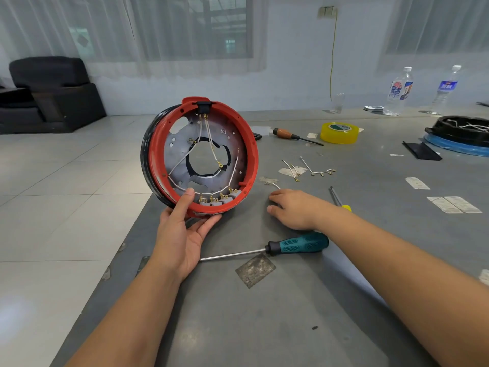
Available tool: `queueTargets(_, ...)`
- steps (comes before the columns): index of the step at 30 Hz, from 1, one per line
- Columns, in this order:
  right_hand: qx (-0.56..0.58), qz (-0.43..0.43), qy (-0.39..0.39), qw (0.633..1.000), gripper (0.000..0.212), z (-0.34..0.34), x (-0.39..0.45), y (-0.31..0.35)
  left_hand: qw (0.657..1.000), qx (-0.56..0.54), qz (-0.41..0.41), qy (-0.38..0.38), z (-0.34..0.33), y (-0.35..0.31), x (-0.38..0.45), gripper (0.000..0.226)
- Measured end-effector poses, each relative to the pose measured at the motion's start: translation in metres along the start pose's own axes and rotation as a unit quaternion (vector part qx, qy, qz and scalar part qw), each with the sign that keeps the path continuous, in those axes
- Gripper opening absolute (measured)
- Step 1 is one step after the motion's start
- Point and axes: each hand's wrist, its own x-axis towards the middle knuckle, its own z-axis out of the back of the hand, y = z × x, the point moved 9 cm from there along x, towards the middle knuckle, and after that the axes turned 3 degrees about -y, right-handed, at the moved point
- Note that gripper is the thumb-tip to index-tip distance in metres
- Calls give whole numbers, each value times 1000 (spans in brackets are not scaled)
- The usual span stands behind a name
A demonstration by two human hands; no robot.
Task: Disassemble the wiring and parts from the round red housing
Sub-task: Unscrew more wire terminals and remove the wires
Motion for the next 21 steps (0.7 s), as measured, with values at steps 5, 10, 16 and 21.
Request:
queueTargets(5, -2, -18, 6, 1000, 53, -1, 34, -14, 1000, -4, -2, 1, -1, 0, 1, 65)
queueTargets(10, 3, -38, 0, 999, 54, 2, 66, -25, 1000, -3, 1, -4, -2, 1, 1, 63)
queueTargets(16, 11, -60, 4, 998, 65, 2, 92, -35, 1000, -7, 10, -4, -2, 2, 2, 60)
queueTargets(21, 11, -68, 3, 998, 68, 1, 101, -39, 1000, -4, 14, -1, -3, 3, 4, 62)
